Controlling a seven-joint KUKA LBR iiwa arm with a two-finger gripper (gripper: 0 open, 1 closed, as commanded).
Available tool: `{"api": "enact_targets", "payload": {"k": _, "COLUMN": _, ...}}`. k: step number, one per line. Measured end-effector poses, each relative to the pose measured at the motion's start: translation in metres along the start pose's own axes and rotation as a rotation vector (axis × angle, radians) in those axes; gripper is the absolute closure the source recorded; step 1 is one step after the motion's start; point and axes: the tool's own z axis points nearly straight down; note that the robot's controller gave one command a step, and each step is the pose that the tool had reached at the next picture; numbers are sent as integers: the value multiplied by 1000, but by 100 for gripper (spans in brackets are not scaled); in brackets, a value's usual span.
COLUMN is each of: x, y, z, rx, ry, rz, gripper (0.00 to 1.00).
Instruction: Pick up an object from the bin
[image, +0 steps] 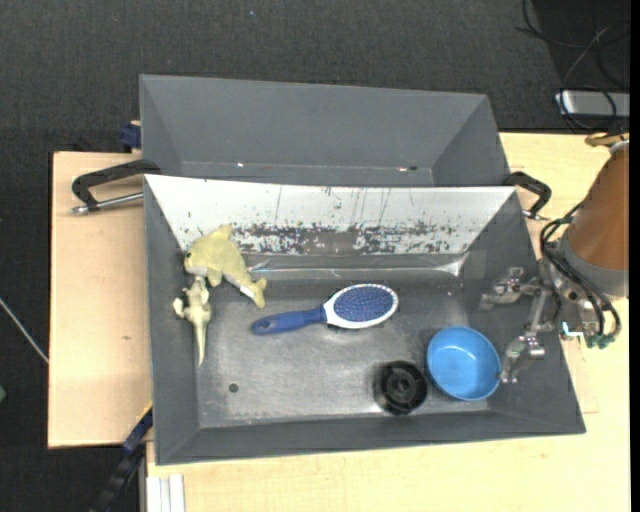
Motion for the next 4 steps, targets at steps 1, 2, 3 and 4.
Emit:
{"api": "enact_targets", "payload": {"k": 1, "x": -15, "y": 75, "z": 112, "rx": 1, "ry": -10, "rz": -163, "gripper": 0}}
{"api": "enact_targets", "payload": {"k": 2, "x": -16, "y": 73, "z": 109, "rx": 4, "ry": -16, "rz": -160, "gripper": 100}}
{"api": "enact_targets", "payload": {"k": 3, "x": -14, "y": 78, "z": 109, "rx": 5, "ry": -15, "rz": -169, "gripper": 100}}
{"api": "enact_targets", "payload": {"k": 4, "x": -16, "y": 79, "z": 108, "rx": 2, "ry": -10, "rz": 60, "gripper": 100}}
